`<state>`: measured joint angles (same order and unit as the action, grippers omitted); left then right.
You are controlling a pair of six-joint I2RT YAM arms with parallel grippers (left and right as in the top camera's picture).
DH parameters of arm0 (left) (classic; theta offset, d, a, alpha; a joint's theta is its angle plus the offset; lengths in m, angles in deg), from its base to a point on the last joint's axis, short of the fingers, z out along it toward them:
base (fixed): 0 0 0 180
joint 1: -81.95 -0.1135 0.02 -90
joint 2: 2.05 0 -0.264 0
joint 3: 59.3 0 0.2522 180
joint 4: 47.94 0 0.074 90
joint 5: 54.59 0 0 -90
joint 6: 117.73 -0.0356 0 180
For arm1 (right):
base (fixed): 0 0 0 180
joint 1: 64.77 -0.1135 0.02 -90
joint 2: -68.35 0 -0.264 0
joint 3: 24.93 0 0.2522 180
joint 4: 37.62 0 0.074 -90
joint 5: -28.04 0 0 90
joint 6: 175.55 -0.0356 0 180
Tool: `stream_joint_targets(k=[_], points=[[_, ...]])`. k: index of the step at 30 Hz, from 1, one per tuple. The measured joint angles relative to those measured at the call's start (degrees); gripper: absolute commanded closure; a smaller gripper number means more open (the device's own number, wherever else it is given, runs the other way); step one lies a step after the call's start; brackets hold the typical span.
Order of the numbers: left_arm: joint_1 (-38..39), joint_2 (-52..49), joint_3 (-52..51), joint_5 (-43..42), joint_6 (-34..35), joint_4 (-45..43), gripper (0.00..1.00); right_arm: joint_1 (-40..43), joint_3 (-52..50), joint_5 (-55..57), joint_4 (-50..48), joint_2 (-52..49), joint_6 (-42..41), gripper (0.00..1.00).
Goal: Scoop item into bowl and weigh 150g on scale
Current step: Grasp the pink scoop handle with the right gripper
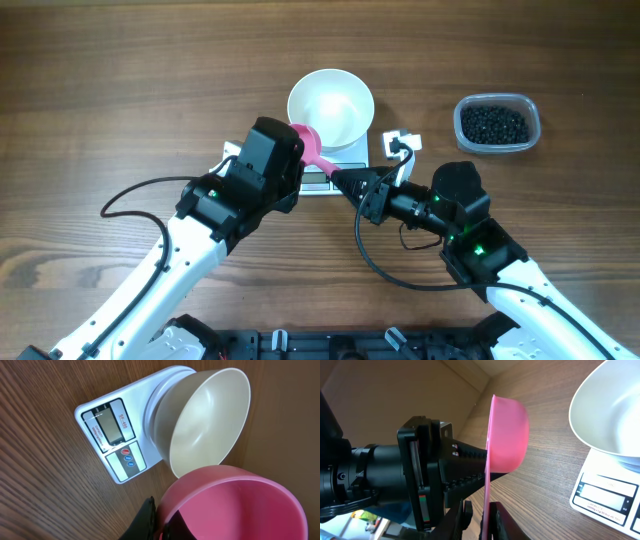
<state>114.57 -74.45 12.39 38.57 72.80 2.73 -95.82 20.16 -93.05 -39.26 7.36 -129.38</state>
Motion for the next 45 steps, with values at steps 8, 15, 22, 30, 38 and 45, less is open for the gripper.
stream_joint_targets(k=[8, 15, 22, 30, 38, 45], points=[[0.0, 0.0, 0.0, -1.5, -0.4, 0.0, 0.96, 0.0, 0.0, -0.2, 0.0, -0.2, 0.0, 0.8], [0.0, 0.0, 0.0, -2.4, -0.4, 0.0, 0.96, 0.0, 0.0, -0.2, 0.1, -0.2, 0.0, 0.9], [0.0, 0.2, 0.0, -2.6, -0.4, 0.0, 0.96, 0.1, 0.0, -0.1, 0.4, -0.2, 0.0, 0.95], [0.0, 0.3, 0.0, -2.6, -1.2, 0.0, 0.96, 0.1, 0.0, -0.2, 0.4, -0.2, 0.0, 0.93], [0.0, 0.3, 0.0, -2.6, -1.3, 0.0, 0.96, 0.1, 0.0, -0.4, 0.3, -0.2, -1.0, 0.87], [0.0, 0.3, 0.0, -2.9, -1.6, 0.0, 0.96, 0.1, 0.0, -0.4, 0.1, -0.2, -1.1, 0.86]])
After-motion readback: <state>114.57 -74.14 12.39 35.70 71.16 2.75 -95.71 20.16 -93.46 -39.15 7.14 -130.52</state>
